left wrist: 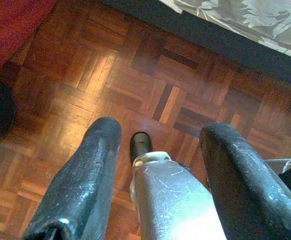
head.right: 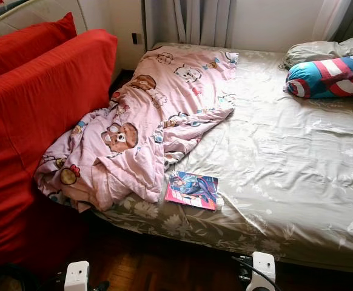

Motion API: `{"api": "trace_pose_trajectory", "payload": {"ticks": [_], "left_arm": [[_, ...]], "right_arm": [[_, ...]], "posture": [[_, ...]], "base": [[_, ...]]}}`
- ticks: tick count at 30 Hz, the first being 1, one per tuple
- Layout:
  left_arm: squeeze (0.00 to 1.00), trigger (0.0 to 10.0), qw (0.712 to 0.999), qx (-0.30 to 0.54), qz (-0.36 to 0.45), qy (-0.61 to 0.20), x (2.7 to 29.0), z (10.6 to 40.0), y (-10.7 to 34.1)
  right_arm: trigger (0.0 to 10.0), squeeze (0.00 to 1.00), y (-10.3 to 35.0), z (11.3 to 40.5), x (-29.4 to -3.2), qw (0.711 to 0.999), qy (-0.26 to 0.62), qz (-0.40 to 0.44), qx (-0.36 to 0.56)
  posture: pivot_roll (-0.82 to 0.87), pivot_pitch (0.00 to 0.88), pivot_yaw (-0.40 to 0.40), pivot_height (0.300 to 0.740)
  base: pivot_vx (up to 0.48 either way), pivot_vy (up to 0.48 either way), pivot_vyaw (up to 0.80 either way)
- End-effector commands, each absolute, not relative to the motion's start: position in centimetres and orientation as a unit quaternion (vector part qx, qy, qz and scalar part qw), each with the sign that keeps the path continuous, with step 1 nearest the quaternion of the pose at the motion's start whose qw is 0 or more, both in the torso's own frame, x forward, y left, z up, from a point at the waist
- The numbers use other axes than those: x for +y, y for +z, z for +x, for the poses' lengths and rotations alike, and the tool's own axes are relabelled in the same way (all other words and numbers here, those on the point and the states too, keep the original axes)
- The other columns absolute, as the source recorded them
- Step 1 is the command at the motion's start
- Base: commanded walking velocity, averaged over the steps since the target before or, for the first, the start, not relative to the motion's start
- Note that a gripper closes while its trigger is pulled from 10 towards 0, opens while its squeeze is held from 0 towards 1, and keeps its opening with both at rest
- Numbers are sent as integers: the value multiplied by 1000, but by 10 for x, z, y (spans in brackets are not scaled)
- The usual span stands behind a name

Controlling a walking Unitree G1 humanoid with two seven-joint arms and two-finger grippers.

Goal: Clean up the room

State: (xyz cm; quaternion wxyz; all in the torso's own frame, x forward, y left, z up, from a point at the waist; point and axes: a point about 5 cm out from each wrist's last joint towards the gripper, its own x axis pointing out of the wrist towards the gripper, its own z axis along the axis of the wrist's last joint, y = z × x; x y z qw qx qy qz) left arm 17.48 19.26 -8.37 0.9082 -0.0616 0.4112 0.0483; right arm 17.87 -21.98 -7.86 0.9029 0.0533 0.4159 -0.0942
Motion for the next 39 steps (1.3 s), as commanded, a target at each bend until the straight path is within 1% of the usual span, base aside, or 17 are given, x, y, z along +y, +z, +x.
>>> {"api": "trace_pose_trajectory", "payload": {"ticks": [1, 16, 26, 39], "left_arm": [[0, 10000, 891, 437, -43, 113, 232, 173, -80], [0, 10000, 891, 439, -40, 109, 232, 172, -80], [0, 10000, 894, 431, -48, 112, 229, 175, -79], [0, 10000, 892, 433, -54, 114, 228, 175, -80]], "right_arm": [[10000, 0, -67, 202, -229, 898, -62, 42, 433], [10000, 0, -67, 201, -229, 899, -61, 45, 432], [10000, 0, -66, 202, -231, 899, -61, 42, 432], [10000, 0, -65, 203, -232, 900, -62, 42, 429]], "posture": [[-4, 0, 12, 740], [-14, 0, 19, 740], [13, 0, -8, 740], [12, 0, -14, 740]], "base": [[0, 0, 0], [0, 0, 0], [0, 0, 0], [0, 0, 0]]}}
